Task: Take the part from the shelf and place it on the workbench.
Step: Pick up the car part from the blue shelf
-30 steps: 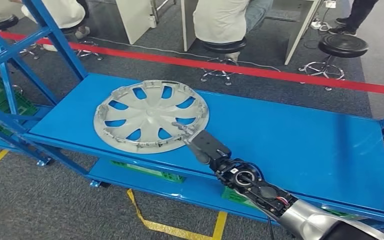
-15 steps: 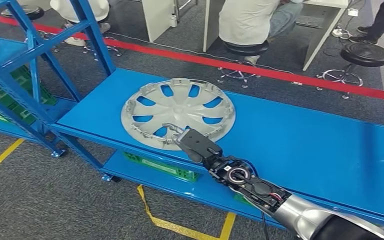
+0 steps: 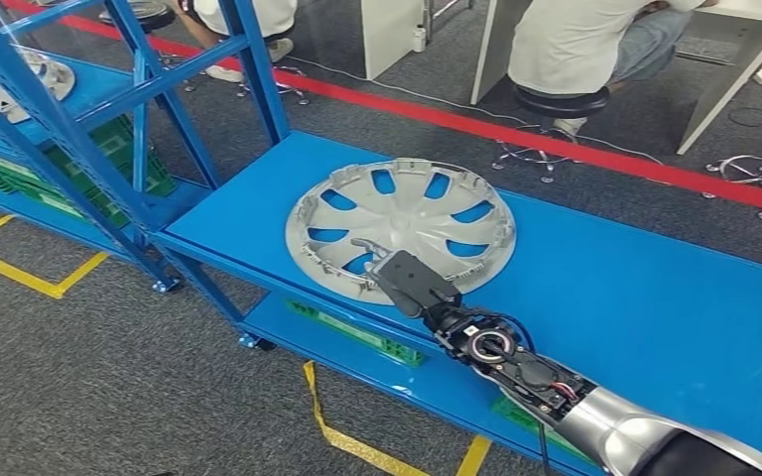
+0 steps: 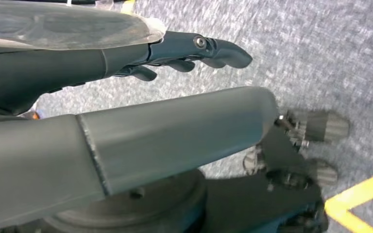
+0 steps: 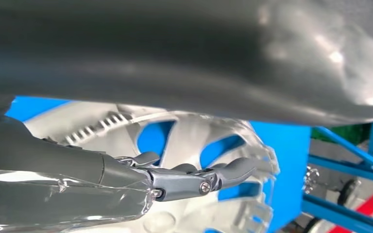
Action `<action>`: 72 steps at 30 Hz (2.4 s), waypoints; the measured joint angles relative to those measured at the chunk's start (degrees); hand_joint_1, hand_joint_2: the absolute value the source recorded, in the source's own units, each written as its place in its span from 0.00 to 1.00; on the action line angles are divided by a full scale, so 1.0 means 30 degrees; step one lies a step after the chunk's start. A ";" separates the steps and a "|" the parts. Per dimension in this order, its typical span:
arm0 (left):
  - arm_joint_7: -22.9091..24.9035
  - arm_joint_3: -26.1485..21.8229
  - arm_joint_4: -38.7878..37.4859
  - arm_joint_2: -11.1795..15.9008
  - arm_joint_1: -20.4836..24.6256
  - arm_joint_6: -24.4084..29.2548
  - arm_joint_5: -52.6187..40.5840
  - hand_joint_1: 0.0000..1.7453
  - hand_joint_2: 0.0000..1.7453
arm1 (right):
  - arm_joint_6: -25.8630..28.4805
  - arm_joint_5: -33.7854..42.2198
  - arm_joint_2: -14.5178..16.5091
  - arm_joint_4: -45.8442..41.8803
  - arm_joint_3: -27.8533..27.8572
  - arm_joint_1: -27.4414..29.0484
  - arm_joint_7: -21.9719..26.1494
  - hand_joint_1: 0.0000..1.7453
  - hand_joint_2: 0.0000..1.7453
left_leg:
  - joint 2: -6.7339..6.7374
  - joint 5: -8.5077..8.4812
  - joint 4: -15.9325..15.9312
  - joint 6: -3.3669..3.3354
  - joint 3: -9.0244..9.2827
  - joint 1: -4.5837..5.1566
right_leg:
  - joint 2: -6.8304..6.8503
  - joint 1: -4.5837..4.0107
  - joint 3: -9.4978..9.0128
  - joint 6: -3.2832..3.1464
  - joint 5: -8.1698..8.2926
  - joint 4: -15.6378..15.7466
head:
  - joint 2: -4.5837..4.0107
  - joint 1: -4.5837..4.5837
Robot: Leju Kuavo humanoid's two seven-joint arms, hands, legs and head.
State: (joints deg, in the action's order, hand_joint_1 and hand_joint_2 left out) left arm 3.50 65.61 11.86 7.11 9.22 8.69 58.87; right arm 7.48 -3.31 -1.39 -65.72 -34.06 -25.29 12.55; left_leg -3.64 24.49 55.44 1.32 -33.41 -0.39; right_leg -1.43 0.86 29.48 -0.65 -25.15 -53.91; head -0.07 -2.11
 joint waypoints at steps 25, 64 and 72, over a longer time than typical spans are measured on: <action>-0.0368 0.0007 -0.0009 0.0333 -0.0452 -0.0044 0.0251 0.00 0.00 | 0.2887 -0.5606 -0.2287 -0.0851 0.1590 0.0149 -0.5194 0.00 1.00 | 0.1577 -0.0233 -0.0544 -0.0509 0.0337 0.0171 | 0.1531 -0.0015 -0.0097 -0.0130 -0.0301 0.0073 | 0.0000 0.0067; -0.0357 0.0007 -0.0011 0.0357 -0.0600 0.0115 0.0366 0.00 0.00 | 0.0365 -1.3684 -0.4044 -0.2428 0.1728 0.0883 -1.0878 0.00 1.00 | 0.1577 -0.0221 -0.0560 -0.0519 0.0387 0.0087 | 0.1529 -0.0038 -0.0168 0.0671 -0.0401 0.0113 | 0.0000 0.0411; -0.0249 0.0007 -0.0011 0.0337 -0.0621 0.0189 0.0410 0.00 0.00 | -0.2440 -1.2860 -0.4038 -0.0371 0.1461 -0.0160 -1.1004 0.00 1.00 | 0.1577 -0.0221 -0.0564 -0.0518 0.0407 0.0087 | 0.1527 -0.0038 -0.0200 0.0670 -0.0402 0.0113 | 0.0000 0.0431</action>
State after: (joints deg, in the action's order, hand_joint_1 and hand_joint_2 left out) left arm 2.75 65.64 11.82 8.12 7.36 9.26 60.10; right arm 0.16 -41.89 -13.51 -66.83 -29.68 -25.77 -20.46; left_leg 1.09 23.83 53.75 -0.24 -32.19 -0.12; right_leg 3.15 0.74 28.88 1.36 -26.35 -53.58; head -0.07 -0.82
